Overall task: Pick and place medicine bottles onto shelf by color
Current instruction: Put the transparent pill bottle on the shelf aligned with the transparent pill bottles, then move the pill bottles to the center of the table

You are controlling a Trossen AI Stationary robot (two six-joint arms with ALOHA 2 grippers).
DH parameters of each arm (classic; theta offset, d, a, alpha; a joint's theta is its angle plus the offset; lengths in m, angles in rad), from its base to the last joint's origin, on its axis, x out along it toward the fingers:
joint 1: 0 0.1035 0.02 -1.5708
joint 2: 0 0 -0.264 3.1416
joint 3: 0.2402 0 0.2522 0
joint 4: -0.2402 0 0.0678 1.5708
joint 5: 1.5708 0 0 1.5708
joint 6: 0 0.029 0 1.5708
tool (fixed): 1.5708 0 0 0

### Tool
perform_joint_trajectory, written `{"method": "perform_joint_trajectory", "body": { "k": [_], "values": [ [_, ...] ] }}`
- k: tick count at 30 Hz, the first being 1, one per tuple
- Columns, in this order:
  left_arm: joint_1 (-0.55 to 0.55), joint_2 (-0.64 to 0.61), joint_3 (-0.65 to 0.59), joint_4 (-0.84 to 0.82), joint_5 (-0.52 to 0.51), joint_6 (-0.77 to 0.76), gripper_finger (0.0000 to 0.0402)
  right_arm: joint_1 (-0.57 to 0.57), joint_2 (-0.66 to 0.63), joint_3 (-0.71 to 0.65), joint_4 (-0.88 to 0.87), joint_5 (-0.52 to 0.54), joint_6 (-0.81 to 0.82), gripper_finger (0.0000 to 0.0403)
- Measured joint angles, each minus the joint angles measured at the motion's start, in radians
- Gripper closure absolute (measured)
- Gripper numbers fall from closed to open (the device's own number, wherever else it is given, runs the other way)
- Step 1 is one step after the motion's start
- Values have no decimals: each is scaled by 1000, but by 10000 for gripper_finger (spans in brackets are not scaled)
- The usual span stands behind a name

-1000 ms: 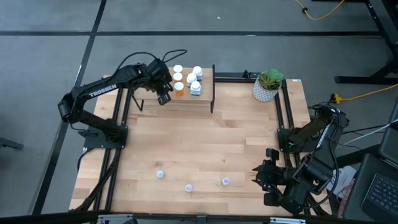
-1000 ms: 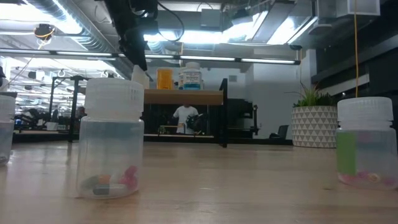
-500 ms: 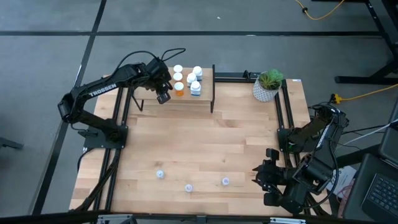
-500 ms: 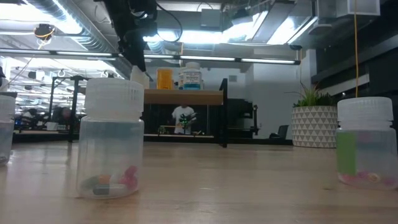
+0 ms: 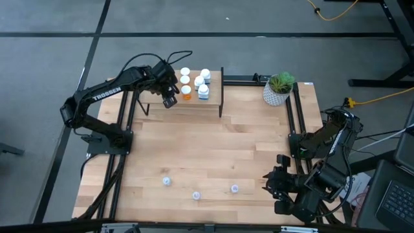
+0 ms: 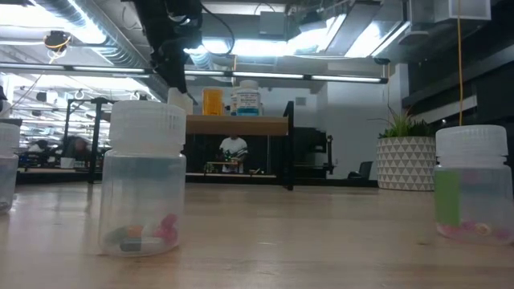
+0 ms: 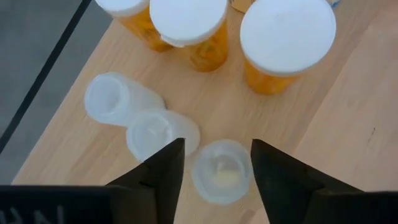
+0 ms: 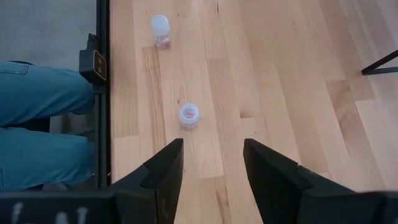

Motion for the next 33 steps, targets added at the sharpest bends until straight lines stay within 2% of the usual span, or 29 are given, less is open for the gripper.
{"method": "perform_joint_trajectory", "body": {
  "k": [6,13,22,27,33],
  "values": [
    [0,0,0,8,-8,-18,195,0,0,0,0,0,0,231],
    [-8,0,52,34,-8,-21,195,0,0,0,0,-1,0,231],
    [-24,-1,177,-152,-59,-31,195,0,0,0,1,-2,0,231],
    [-48,-7,180,-289,48,-114,195,0,0,0,1,-1,0,231],
    [-169,-7,180,-432,211,-220,195,-5,1,0,1,5,25,231]
  ]
}}
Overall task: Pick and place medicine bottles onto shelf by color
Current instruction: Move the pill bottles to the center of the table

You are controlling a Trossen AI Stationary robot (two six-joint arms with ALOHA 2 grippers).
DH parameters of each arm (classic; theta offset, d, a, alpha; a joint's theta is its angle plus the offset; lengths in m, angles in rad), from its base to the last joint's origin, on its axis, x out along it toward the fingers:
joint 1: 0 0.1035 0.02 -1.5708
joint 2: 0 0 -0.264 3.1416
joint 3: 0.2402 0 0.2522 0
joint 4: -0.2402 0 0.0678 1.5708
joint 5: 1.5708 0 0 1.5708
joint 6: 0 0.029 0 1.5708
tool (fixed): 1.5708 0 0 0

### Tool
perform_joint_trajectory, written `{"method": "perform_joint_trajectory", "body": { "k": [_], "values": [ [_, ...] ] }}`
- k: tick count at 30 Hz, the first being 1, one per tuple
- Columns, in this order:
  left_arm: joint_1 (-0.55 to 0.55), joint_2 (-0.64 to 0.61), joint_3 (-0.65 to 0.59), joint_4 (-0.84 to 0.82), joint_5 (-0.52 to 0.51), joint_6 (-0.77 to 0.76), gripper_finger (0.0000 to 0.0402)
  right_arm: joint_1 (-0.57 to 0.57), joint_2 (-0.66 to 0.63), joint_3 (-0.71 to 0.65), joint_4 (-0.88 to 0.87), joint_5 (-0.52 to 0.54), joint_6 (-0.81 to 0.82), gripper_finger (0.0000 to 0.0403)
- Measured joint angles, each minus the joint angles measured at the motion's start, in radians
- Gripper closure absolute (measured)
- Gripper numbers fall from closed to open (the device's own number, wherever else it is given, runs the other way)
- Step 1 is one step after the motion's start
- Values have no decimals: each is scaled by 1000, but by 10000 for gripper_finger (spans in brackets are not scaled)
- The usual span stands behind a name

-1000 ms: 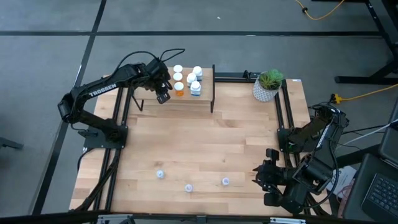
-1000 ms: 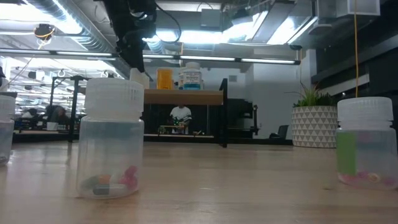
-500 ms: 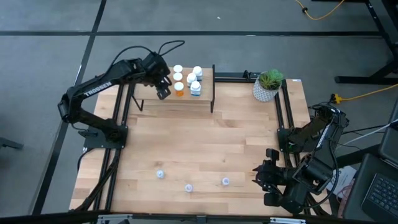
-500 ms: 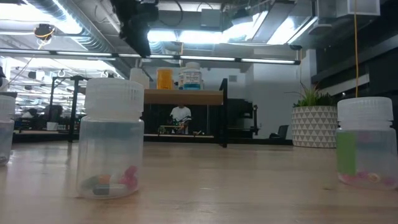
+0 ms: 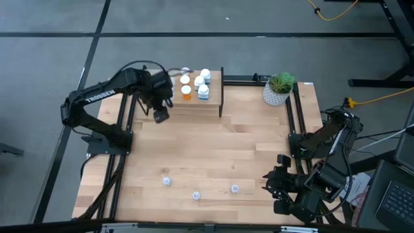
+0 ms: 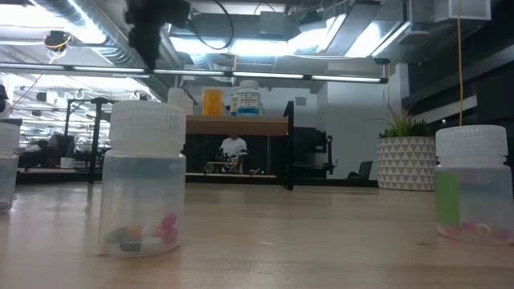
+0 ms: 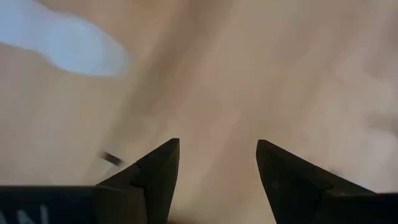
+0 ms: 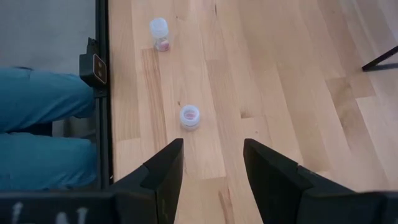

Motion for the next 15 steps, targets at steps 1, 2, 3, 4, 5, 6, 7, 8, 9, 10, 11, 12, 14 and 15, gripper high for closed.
{"method": "perform_joint_trajectory", "body": {
  "k": [1,2,3,4,5,6,7,8,9,10,11,12,14,15],
  "values": [
    [-31,0,0,-17,15,-15,195,-7,3,0,0,-1,23,231],
    [-62,0,0,-32,29,-31,195,-14,8,0,-1,-5,48,231],
    [-94,0,0,-46,43,-39,195,-24,15,0,0,-11,77,231],
    [-129,0,0,-58,51,-41,195,-36,26,0,-1,-21,106,231],
    [-163,0,0,-70,53,-41,195,-48,40,0,-1,-35,135,231],
    [-196,-1,0,-81,53,-46,195,-60,55,0,-1,-54,162,231],
    [-232,-1,0,-90,53,-62,195,-69,74,0,0,-78,185,231],
    [-269,-1,0,-96,52,-88,195,-77,94,0,0,-105,207,231],
    [-302,-1,0,-101,49,-115,195,-82,115,0,0,-135,221,231],
    [-336,-1,0,-104,39,-139,195,-86,138,0,0,-166,233,231],
    [-372,-1,0,-103,24,-161,195,-88,162,0,2,-194,238,231],
    [-406,-1,0,-103,6,-181,195,-88,184,0,5,-224,247,231],
    [-470,-1,-1,-103,-19,-215,195,-88,229,0,17,-273,265,231],
    [-498,-1,-3,-104,-21,-227,195,-88,251,0,31,-287,266,231]
  ]
}}
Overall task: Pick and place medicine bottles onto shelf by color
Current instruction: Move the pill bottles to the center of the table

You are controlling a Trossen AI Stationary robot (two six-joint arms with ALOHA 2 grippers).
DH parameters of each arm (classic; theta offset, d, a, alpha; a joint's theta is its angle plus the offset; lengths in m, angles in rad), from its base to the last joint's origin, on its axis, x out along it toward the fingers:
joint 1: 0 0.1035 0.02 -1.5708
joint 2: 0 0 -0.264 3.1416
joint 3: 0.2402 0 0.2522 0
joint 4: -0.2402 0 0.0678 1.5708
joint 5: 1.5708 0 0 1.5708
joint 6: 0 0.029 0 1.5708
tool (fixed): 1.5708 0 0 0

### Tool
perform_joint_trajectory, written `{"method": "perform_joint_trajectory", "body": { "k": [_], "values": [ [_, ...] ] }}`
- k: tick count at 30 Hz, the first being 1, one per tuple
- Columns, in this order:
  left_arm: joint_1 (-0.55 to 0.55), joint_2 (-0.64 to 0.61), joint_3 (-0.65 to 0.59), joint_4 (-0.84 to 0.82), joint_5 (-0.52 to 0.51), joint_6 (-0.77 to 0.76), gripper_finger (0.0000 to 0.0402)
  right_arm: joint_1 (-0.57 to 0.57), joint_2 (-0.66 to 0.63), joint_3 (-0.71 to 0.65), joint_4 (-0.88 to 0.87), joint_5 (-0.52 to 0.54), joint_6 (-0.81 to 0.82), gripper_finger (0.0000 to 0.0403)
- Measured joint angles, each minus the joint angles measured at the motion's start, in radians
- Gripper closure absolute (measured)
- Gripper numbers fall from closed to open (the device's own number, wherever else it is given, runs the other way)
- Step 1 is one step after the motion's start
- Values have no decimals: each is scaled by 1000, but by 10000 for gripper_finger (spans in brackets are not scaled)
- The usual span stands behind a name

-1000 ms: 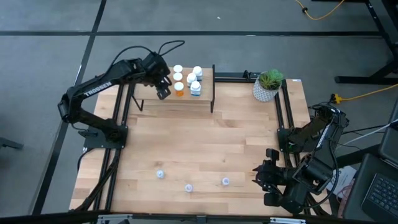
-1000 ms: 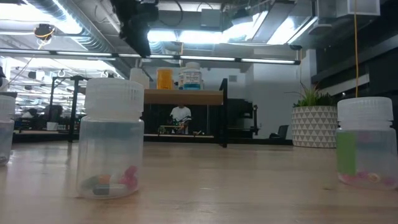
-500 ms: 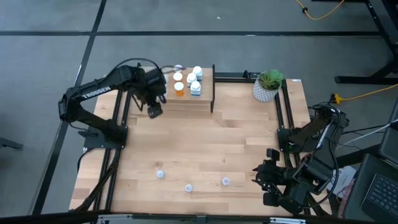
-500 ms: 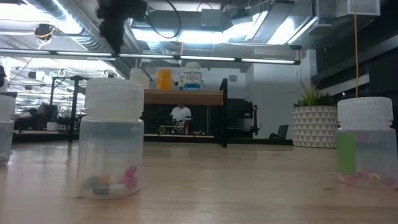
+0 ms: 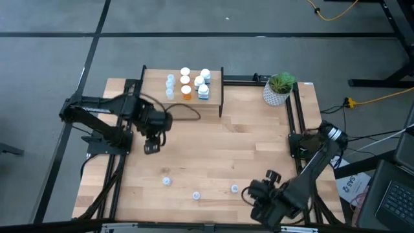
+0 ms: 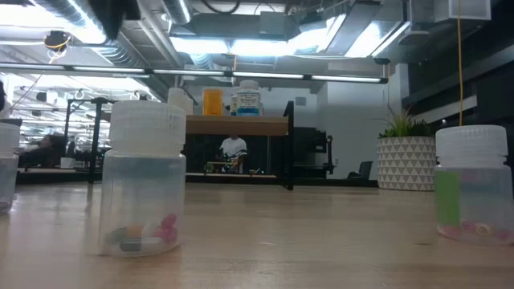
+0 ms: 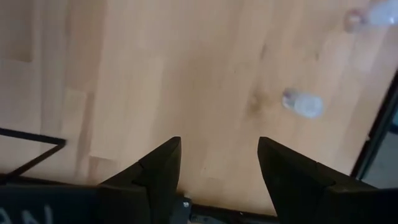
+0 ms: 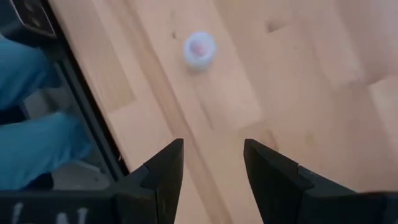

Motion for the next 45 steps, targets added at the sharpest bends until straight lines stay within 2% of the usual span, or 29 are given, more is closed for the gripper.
{"method": "perform_joint_trajectory", "body": {
  "k": [6,10,15,17,20,23,28,31,37,45],
  "values": [
    [-155,0,-40,0,-27,-127,195,-22,137,0,102,-24,14,231],
    [-257,0,-83,-1,-64,-207,195,-38,234,0,161,-3,16,231],
    [-380,0,-113,-21,-63,-314,195,-17,300,0,264,5,18,231],
    [-429,0,-113,-32,-64,-353,196,5,306,0,283,51,54,232],
    [-503,0,-113,-26,-76,-407,206,46,306,0,254,186,211,238],
    [-585,0,-113,-2,-130,-471,225,82,312,0,178,270,390,253],
    [-699,0,-113,56,-234,-571,244,104,379,0,97,230,540,285],
    [-763,0,-113,96,-292,-630,249,98,419,0,92,291,593,306],
    [-858,0,-113,143,-353,-697,251,74,462,0,93,367,540,347],
    [-940,0,-113,143,-430,-781,251,27,477,0,95,377,521,384]
  ]
}}
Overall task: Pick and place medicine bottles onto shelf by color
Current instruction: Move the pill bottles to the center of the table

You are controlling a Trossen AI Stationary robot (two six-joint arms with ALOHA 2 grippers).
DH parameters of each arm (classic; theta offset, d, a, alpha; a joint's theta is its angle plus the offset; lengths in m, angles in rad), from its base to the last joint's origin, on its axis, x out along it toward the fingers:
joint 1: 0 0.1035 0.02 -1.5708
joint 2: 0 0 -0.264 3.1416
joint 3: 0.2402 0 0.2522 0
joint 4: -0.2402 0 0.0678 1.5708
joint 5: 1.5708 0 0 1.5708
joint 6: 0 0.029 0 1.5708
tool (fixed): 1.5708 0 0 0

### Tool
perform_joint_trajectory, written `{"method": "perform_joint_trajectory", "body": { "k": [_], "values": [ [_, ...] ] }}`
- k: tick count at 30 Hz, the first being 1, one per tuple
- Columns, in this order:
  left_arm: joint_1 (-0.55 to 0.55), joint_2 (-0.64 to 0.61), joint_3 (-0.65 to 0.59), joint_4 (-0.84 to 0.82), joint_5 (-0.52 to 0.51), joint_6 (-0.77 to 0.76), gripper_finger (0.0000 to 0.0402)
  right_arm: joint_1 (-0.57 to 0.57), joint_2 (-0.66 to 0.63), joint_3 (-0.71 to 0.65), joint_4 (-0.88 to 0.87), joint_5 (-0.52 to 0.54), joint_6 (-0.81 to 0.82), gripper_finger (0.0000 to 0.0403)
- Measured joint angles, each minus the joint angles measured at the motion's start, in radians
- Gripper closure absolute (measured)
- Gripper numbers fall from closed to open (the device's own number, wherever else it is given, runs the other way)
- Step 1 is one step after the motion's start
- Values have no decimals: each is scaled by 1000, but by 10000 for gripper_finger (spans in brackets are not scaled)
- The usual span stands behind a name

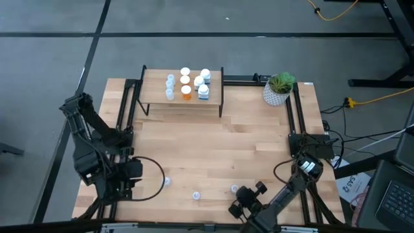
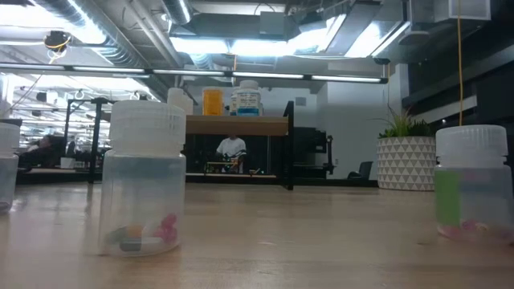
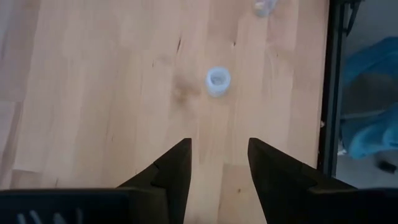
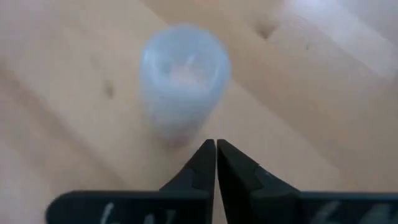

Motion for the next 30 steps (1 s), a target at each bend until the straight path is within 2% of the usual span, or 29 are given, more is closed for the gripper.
{"method": "perform_joint_trajectory", "body": {
  "k": [8,15,19,30],
  "values": [
    [-16,0,0,1,-38,-3,251,-102,19,0,48,34,-66,397],
    [-16,0,0,0,-48,-2,251,-201,19,0,132,166,-125,399],
    [-16,0,0,0,-48,-2,251,-269,19,0,216,221,-231,399],
    [-16,1,0,34,-57,-1,251,-397,19,0,308,360,-443,398]
  ]
}}
